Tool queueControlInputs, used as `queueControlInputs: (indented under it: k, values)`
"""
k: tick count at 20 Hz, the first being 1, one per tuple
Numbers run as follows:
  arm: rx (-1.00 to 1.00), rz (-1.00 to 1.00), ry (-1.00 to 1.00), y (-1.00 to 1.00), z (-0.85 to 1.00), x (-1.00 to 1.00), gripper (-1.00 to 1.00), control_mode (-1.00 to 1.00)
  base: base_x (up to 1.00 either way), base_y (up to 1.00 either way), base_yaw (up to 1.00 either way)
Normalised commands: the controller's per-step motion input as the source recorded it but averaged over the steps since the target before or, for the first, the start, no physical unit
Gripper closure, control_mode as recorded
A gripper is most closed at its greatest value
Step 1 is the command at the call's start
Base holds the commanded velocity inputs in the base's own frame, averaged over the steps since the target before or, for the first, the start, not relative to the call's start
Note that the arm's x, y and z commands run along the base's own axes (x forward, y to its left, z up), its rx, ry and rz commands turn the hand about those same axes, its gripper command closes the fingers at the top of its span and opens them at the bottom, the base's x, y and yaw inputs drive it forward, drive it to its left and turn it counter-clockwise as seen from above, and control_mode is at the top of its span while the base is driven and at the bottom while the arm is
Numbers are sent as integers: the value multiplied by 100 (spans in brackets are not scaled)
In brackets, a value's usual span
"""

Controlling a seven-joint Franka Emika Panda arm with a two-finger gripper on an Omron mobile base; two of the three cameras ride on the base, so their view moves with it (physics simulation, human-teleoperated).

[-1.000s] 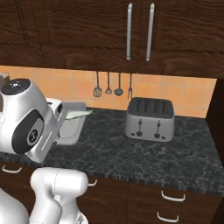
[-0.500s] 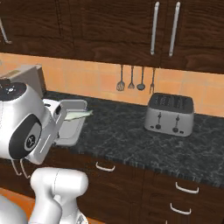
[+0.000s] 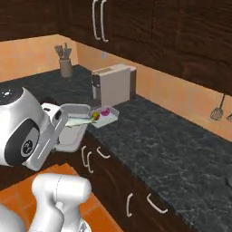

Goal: Take the meat container that has the fish and place it on the second highest rack of the freezer. Then take the vegetable container that has the onion and lemon and place it on the highest rack of the freezer.

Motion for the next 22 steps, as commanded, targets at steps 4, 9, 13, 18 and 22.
queueControlInputs:
  k: [4, 9, 13, 18, 22]
  values:
    - [0, 0, 0, 0, 0, 0, 100, 100, 0, 31, 90]
    - [0, 0, 0, 0, 0, 0, 100, 100, 0, 23, 93]
    - [0, 0, 0, 0, 0, 0, 100, 100, 0, 13, 97]
    - [0, 0, 0, 0, 0, 0, 100, 100, 0, 11, 97]
    - [0, 0, 0, 0, 0, 0, 100, 100, 0, 2, 96]
